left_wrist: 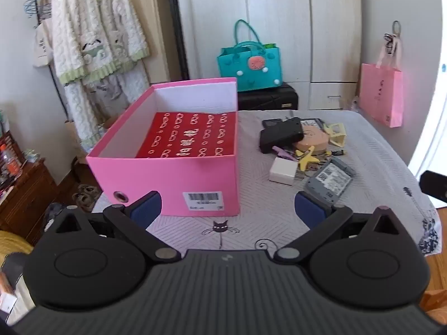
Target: Organize rigid objects
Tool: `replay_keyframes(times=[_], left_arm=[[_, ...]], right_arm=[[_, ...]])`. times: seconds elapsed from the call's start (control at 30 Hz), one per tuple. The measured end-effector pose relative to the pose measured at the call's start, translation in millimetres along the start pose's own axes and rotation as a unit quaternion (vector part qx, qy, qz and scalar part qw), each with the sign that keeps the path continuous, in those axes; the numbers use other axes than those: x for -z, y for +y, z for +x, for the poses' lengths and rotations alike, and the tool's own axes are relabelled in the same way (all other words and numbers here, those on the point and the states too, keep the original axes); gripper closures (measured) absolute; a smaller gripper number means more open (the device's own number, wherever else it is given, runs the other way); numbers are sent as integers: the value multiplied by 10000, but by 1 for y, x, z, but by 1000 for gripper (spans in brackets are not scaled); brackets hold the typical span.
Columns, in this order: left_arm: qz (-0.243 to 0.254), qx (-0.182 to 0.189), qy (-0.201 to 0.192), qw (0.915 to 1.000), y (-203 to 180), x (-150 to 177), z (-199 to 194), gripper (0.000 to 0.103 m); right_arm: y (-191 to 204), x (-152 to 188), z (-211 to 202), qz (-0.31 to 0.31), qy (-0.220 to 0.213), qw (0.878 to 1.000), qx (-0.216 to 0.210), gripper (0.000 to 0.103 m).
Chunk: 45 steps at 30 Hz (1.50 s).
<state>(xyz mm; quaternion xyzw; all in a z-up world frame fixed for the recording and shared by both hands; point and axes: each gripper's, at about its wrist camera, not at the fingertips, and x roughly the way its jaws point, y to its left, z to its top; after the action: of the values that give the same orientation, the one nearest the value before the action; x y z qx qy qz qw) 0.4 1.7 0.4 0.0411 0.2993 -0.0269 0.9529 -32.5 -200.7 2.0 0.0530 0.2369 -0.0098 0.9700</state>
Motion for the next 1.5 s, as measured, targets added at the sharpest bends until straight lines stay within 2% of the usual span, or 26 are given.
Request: replay_keyframes(times=[0.3,0.4,0.77,0.9,1.1,1.5], left_arm=[[-494,100,47,9987,23,-1,5,2],[-323,271,69,9991,5,2,5,2],[-270,-36,-73,9996,0,14,9,1],[-202,-61,-88,9997,-3,15,12,1],[-113,-12,-342,9994,-6,16,8,1],[-73,-40,-452,9989,-7,19,5,1]], right_arm=[[6,1,1,-89,13,9999,-83,0],[6,0,2,-84,29,9999,-73,0],[-1,6,7,-53,58,9999,77,0],[-5,7,8,-21,36,9999,158,0],[-9,9,12,9,46,9996,282,0],[-1,10,5,-129,-94,9997,186,0]])
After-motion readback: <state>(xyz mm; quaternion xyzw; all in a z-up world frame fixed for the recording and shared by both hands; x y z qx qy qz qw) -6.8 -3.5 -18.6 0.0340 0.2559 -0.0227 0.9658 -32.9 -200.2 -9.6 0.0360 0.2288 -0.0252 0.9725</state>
